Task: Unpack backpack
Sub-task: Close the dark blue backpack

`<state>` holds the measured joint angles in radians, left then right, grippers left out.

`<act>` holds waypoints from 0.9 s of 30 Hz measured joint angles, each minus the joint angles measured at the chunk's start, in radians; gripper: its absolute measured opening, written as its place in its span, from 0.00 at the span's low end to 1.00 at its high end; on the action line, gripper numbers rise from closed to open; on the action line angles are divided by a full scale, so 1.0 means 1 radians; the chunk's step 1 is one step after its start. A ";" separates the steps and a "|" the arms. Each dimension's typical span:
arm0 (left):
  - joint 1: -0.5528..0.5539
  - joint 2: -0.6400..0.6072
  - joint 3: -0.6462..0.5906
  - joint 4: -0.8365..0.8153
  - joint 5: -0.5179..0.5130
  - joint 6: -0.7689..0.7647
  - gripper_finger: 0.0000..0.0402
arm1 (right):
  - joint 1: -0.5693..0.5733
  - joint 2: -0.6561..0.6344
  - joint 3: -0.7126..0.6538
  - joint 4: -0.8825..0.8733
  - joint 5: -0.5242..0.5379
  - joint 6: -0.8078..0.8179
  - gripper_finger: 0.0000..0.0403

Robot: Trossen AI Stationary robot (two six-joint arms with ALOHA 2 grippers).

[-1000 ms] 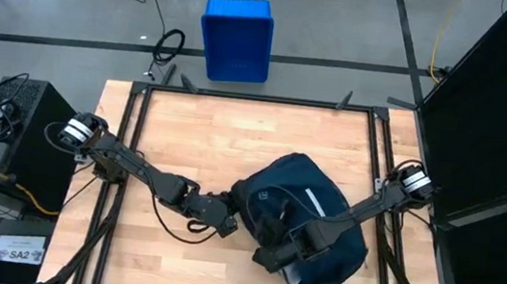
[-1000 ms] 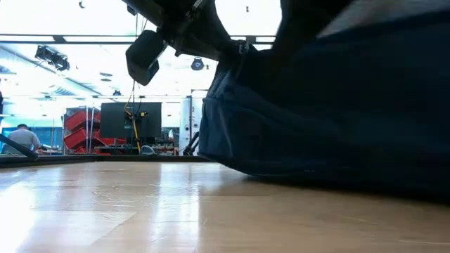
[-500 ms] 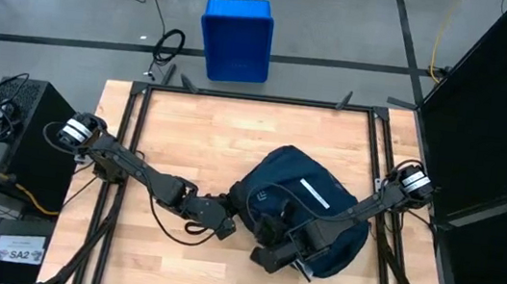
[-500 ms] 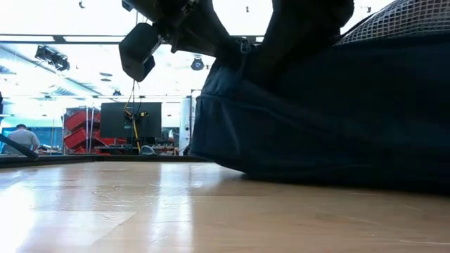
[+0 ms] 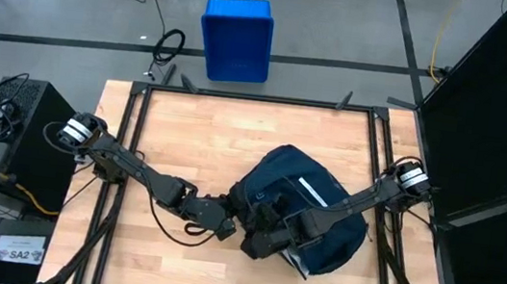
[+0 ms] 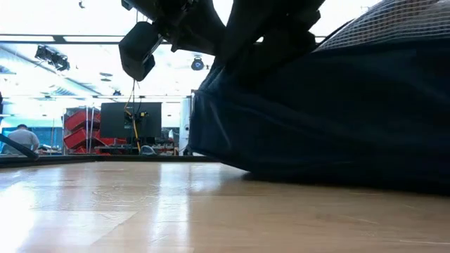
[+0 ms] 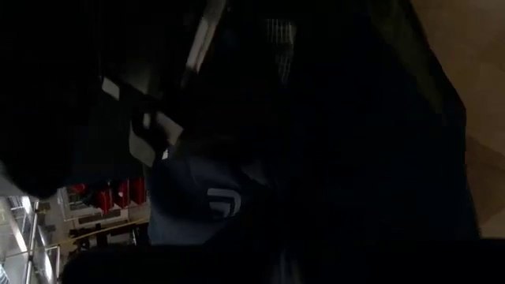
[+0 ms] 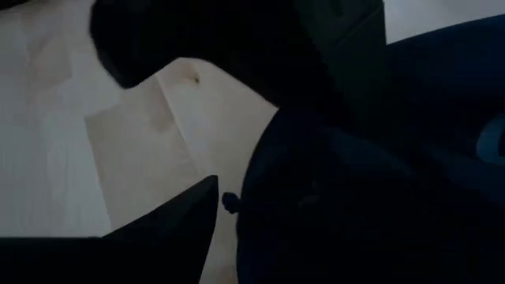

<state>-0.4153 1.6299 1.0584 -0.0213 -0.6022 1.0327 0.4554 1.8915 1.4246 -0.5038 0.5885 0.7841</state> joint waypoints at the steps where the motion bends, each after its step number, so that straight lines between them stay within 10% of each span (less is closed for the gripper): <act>1: -0.001 0.000 0.000 -0.005 -0.003 -0.007 0.00 | -0.005 0.001 0.000 -0.001 -0.003 -0.005 0.58; 10: -0.005 0.001 0.000 -0.017 0.013 -0.018 0.00 | -0.011 0.002 0.000 -0.011 -0.034 -0.074 0.05; 27: -0.004 0.002 0.000 -0.094 -0.029 -0.059 0.00 | 0.102 -0.042 0.000 -0.126 -0.084 0.097 0.00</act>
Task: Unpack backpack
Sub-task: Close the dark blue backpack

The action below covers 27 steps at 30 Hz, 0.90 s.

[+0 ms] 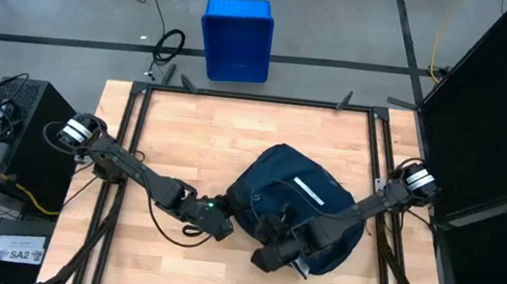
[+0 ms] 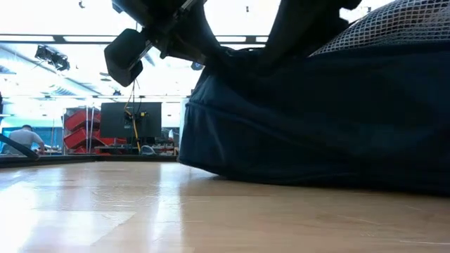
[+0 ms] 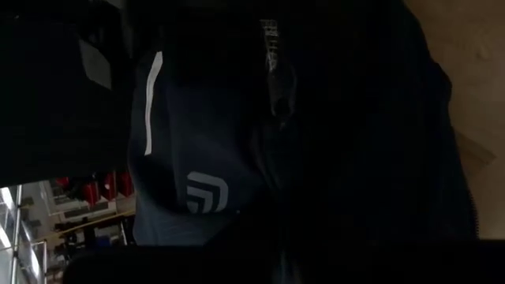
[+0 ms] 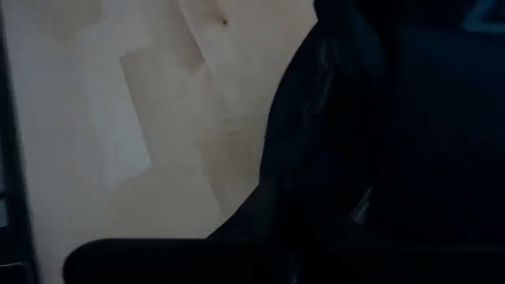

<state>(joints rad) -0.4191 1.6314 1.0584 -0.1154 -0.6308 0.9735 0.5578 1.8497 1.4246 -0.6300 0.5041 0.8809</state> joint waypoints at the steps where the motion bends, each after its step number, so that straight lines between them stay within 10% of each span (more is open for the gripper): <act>1: 0.000 0.000 0.000 0.000 0.000 -0.002 0.00 | 0.009 -0.006 0.000 -0.009 0.003 0.013 0.00; 27: 0.123 -0.002 0.000 -0.145 -0.027 -0.085 0.00 | 0.245 -0.177 0.000 -0.183 0.125 0.298 0.00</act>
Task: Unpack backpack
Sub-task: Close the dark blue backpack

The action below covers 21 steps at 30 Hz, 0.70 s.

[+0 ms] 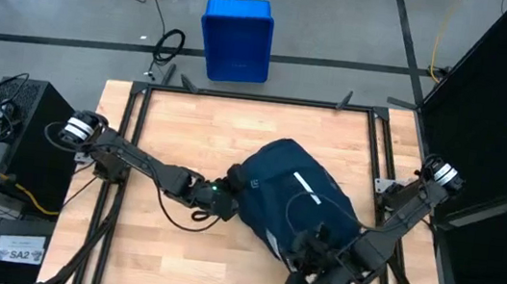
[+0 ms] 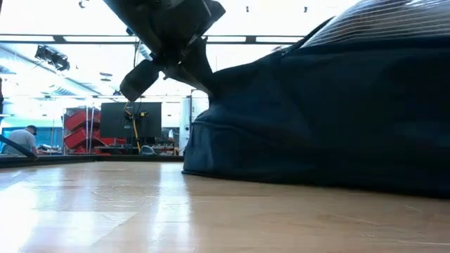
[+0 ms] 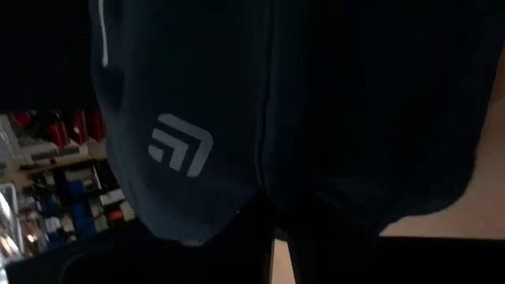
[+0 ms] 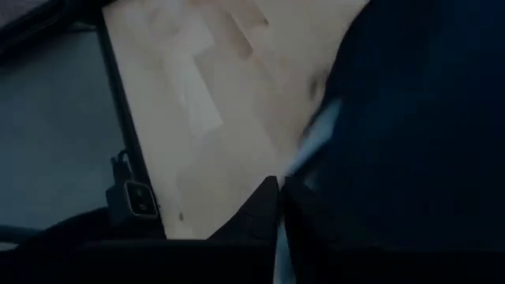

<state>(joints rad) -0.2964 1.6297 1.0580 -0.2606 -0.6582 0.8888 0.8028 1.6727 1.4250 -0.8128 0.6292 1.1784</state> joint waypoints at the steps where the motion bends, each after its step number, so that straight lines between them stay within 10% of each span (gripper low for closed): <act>1: 0.007 -0.006 0.000 -0.012 0.001 -0.009 0.00 | 0.009 0.001 0.000 -0.016 0.000 0.021 0.00; 11: 0.020 -0.059 -0.001 -0.049 0.031 -0.057 0.00 | 0.065 0.015 0.000 -0.015 0.057 0.053 0.00; 21: 0.011 -0.086 -0.002 -0.008 0.074 -0.055 0.00 | -0.048 0.168 0.000 0.108 -0.131 -0.181 0.00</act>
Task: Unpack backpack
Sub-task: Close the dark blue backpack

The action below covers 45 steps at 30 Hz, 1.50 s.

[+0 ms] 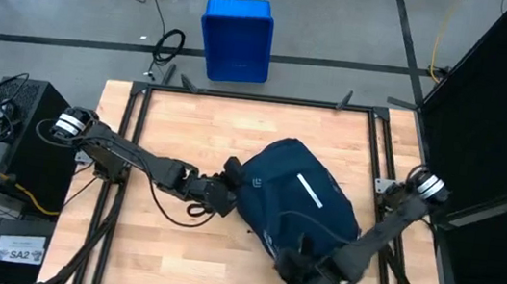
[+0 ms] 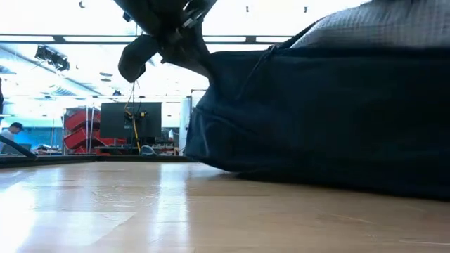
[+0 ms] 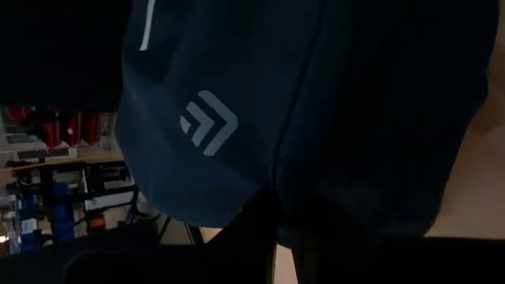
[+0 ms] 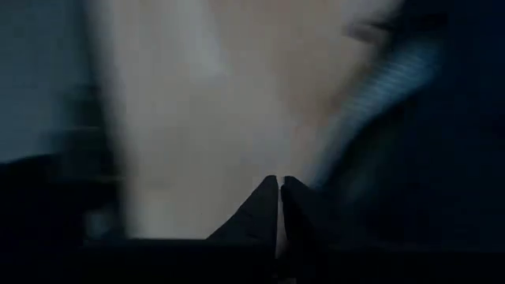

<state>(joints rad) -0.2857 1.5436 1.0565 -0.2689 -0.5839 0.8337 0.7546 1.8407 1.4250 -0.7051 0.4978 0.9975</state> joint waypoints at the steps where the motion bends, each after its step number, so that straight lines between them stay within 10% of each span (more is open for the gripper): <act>1: -0.001 0.000 0.000 -0.003 0.002 0.000 0.00 | -0.018 0.015 0.000 -0.051 0.004 0.028 0.00; 10: -0.031 -0.001 0.000 -0.041 0.013 -0.008 0.00 | -0.105 0.088 -0.001 -0.520 0.072 0.354 0.00; 27: -0.037 -0.001 0.001 -0.053 0.020 -0.053 0.00 | 0.020 -0.011 0.159 -0.363 0.293 0.145 0.03; 32: -0.042 -0.001 0.001 -0.031 0.029 -0.053 0.00 | 0.004 0.049 0.112 -0.140 0.291 0.020 0.13; 45: -0.056 -0.001 0.001 -0.020 0.031 -0.053 0.00 | -0.075 0.071 -0.081 -0.115 0.299 0.346 0.49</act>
<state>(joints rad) -0.3416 1.5429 1.0576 -0.2885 -0.5526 0.7803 0.6799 1.9114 1.3443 -0.8201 0.7969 1.3437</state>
